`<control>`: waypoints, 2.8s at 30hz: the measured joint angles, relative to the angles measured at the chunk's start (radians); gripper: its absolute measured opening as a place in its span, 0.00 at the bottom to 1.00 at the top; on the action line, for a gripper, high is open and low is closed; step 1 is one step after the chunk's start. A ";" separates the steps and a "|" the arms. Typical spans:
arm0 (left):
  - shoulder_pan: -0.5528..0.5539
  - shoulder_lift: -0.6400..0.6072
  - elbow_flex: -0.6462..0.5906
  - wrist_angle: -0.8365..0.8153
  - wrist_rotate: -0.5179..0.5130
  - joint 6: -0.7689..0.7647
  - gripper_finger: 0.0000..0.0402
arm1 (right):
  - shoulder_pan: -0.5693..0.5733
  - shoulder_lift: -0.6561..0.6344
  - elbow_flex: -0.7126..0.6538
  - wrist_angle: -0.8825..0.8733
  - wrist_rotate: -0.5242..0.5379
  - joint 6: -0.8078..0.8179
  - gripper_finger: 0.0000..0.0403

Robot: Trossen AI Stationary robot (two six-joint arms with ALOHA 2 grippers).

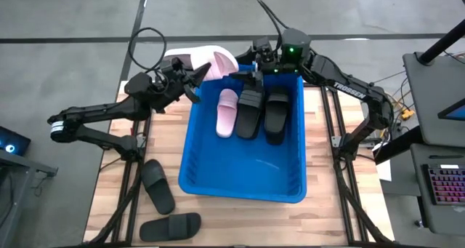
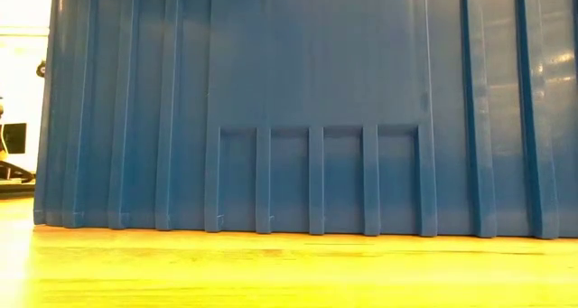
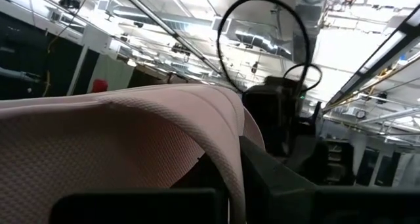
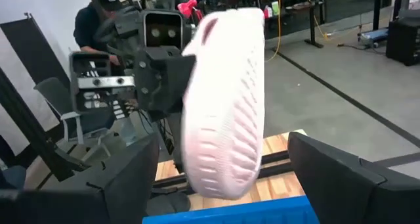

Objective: Pick and place slides into bin
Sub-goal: Put the pink slide into the blue bin

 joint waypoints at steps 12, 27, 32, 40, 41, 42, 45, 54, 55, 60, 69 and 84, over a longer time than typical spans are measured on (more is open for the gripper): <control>0.000 0.005 0.010 0.000 0.011 -0.002 0.00 | 0.000 0.004 0.000 0.015 0.053 0.028 0.59; 0.000 0.005 0.007 0.006 0.009 0.098 0.08 | -0.001 0.004 0.001 -0.014 0.061 0.069 0.08; -0.001 -0.020 0.007 -0.009 0.017 0.256 0.28 | -0.021 -0.009 0.002 -0.083 0.052 0.130 0.08; -0.001 -0.107 0.014 -0.169 0.009 0.378 0.59 | -0.099 -0.023 -0.001 -0.249 0.030 0.198 0.08; 0.000 -0.123 0.014 -0.192 0.007 0.378 0.62 | -0.111 -0.022 -0.003 -0.273 0.023 0.198 0.08; 0.000 -0.137 0.012 -0.208 0.005 0.381 0.63 | -0.124 -0.019 -0.004 -0.283 0.022 0.201 0.08; 0.000 -0.164 0.008 -0.257 0.005 0.440 0.65 | -0.156 -0.022 -0.002 -0.344 0.005 0.207 0.08; -0.005 -0.157 0.015 -0.338 0.007 0.632 0.65 | -0.245 -0.015 -0.001 -0.388 -0.220 0.366 0.08; -0.007 -0.144 0.014 -0.341 0.007 0.656 0.65 | -0.247 -0.014 -0.001 -0.386 -0.236 0.376 0.08; -0.034 -0.068 0.015 -0.343 0.006 0.921 0.65 | -0.251 -0.009 0.000 -0.405 -0.324 0.434 0.08; -0.048 0.022 0.036 -0.286 -0.129 1.229 0.65 | -0.251 -0.009 0.000 -0.512 -0.344 0.440 0.08; -0.090 0.120 0.033 -0.269 -0.169 1.797 0.65 | -0.254 -0.009 0.000 -0.542 -0.344 0.447 0.07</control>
